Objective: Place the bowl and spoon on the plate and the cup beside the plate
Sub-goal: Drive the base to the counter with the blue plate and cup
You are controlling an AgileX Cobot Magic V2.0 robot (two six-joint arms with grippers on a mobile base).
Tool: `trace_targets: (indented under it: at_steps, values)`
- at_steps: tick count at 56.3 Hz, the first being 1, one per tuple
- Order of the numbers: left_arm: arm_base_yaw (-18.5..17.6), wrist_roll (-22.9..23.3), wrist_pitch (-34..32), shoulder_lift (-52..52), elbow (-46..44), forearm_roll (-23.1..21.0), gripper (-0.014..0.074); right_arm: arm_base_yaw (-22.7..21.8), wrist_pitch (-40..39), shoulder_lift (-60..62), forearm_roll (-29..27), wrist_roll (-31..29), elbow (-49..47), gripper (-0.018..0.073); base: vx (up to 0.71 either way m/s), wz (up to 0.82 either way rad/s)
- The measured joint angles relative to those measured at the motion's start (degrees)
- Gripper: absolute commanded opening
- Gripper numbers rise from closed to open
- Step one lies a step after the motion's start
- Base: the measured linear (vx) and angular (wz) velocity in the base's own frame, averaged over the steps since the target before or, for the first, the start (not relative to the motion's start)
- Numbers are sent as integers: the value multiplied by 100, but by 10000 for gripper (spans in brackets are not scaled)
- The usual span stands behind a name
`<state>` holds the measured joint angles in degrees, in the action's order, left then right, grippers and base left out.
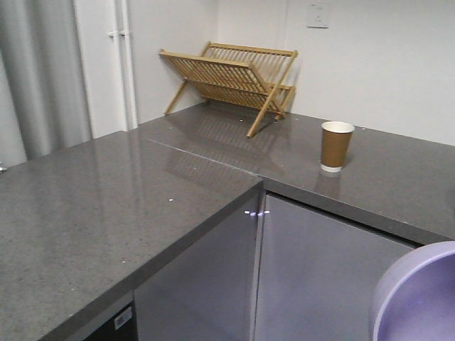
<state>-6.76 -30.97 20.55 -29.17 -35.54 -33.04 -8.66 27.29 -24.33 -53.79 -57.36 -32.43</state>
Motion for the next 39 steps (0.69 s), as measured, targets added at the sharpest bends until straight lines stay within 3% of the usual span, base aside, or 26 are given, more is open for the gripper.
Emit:
trace_targets:
  at_steps: [39]
  values:
    - [0,0,0,0,0,0,-3,0,-15,0,0,0,0,-8,18,-47]
